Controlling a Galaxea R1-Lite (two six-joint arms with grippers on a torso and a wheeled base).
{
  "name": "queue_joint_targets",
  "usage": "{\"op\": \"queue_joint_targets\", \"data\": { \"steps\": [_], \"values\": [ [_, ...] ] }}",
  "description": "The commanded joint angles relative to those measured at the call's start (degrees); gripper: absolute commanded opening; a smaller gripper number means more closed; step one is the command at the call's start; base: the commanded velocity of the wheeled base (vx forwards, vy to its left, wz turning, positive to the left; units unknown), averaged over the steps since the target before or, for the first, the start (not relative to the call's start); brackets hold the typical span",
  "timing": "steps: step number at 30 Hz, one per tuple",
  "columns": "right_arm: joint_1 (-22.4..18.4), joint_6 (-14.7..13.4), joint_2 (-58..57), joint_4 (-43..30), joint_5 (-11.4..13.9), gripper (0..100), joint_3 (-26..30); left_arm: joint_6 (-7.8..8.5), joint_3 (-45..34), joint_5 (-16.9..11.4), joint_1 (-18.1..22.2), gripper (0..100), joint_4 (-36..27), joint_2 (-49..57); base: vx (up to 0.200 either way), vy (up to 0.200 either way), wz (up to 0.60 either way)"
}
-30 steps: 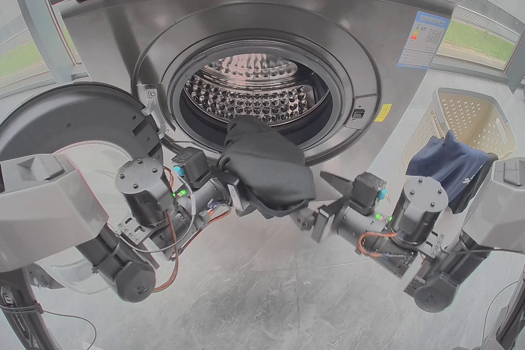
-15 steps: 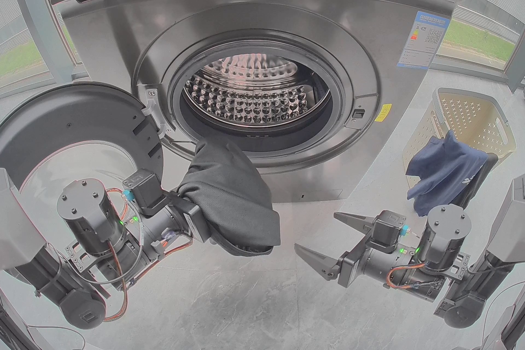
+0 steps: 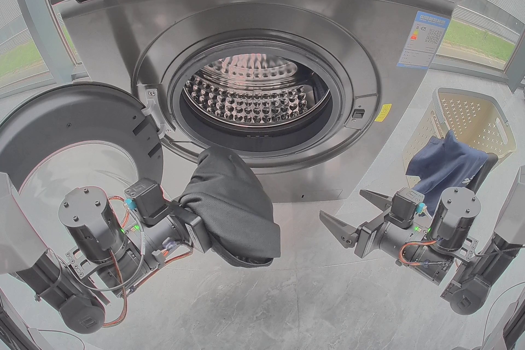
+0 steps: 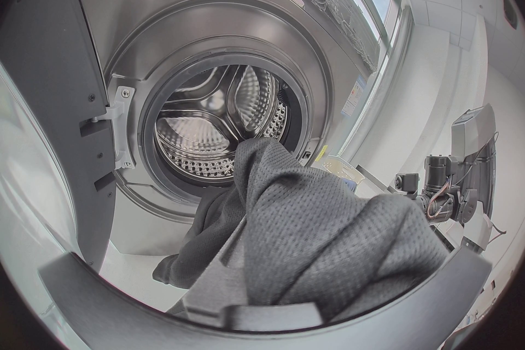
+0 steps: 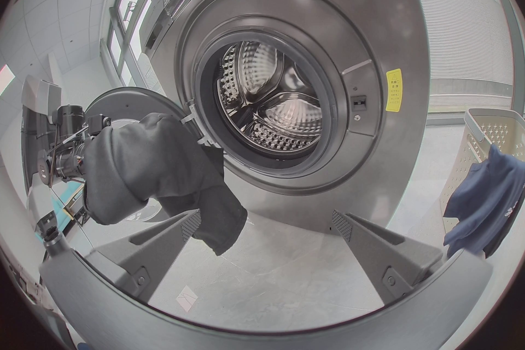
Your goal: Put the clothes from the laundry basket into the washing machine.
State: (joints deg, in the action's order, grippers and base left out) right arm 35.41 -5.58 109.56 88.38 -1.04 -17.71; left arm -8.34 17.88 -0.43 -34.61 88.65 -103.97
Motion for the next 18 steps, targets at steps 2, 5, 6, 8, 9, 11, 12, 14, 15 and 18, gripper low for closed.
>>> {"op": "queue_joint_targets", "data": {
  "steps": [2, 5, 6, 8, 9, 11, 12, 14, 15, 18],
  "values": [
    [-1.14, -0.04, -0.05, 0.04, -0.02, 100, -0.57, -0.10, -0.22, -0.01, -0.02, 0, 0.03, -0.44, 0.200, 0.000, 0.00],
    [-1.14, -0.04, -0.05, 0.04, -0.02, 100, -0.48, -0.01, -0.39, -0.01, -0.02, 0, 0.03, -0.88, 0.200, 0.000, 0.00],
    [-1.14, -0.04, -0.05, 0.04, -0.02, 100, -0.39, -0.01, -0.48, -0.01, -0.02, 0, 0.03, -0.88, 0.200, 0.000, 0.00],
    [-1.14, -0.04, -0.05, 0.04, -0.02, 100, -0.48, -0.01, -0.48, -0.01, -0.02, 0, 0.03, -0.97, 0.200, 0.000, 0.00],
    [-1.14, -0.04, -0.05, 0.04, -0.02, 100, -0.48, -0.01, -0.48, -0.01, -0.02, 0, 0.03, -0.97, 0.200, 0.000, 0.00],
    [-1.05, -0.04, -0.05, 0.04, -0.02, 100, -0.48, -0.01, -0.48, -0.01, -0.02, 0, 0.03, -0.97, 0.200, 0.000, 0.00],
    [-1.05, -0.04, -0.05, 0.04, -0.02, 100, -0.48, -0.01, -0.48, -0.01, -0.02, 0, 0.03, -0.97, 0.200, 0.000, 0.00],
    [-0.96, -0.13, -0.05, 0.04, -0.02, 100, -0.39, -0.01, -0.48, -0.01, -0.11, 0, 0.03, -0.97, 0.200, 0.000, 0.00],
    [-0.87, -0.13, -0.05, 0.04, -0.02, 100, -0.39, -0.01, -0.48, -0.01, -0.11, 0, 0.03, -0.97, 0.200, 0.000, 0.00],
    [-0.78, -0.13, -0.05, 0.04, -0.02, 100, -0.39, -0.01, -0.48, -0.01, -0.20, 0, 0.03, -1.23, 0.200, 0.000, 0.00]
  ]
}}
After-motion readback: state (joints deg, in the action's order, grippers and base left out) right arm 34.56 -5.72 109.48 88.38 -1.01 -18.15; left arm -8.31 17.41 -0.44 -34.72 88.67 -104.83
